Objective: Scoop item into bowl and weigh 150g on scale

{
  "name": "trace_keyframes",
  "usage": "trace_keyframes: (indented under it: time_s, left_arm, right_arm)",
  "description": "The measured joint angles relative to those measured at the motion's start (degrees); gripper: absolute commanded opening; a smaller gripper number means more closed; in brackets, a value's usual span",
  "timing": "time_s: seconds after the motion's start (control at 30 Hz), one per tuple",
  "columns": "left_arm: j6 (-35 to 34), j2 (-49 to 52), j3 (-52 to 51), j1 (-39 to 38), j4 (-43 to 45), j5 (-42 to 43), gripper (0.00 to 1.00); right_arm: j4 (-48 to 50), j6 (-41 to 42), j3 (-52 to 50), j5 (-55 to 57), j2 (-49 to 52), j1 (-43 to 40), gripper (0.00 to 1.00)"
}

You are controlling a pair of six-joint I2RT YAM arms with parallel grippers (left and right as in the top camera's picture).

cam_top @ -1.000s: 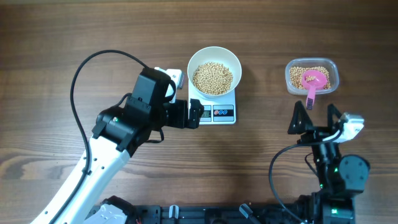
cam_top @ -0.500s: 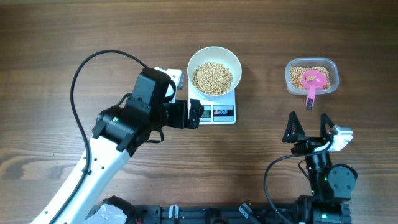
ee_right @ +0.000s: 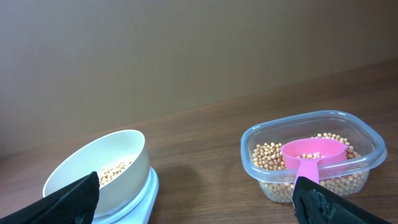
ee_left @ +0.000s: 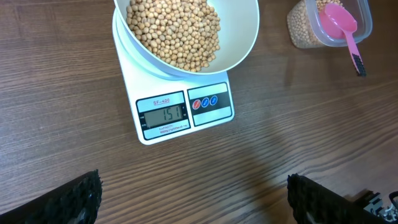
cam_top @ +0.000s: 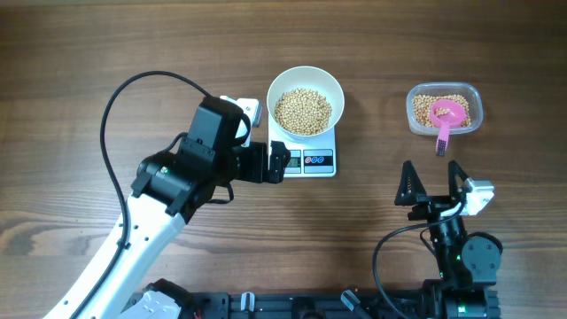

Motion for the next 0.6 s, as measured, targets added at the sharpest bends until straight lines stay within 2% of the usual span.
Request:
trace_keyframes:
  time_s: [0.27,0.6]
  left_arm:
    - [0.0,0.0,0.0,0.0,0.0,0.0,1.00]
    - [0.0,0.0,0.0,0.0,0.0,0.0,1.00]
  right_arm:
    - [0.0,-4.1,0.0,0.7,0.0,0.0,1.00]
    - [0.0,-4.5,0.0,0.7,0.0,0.0,1.00]
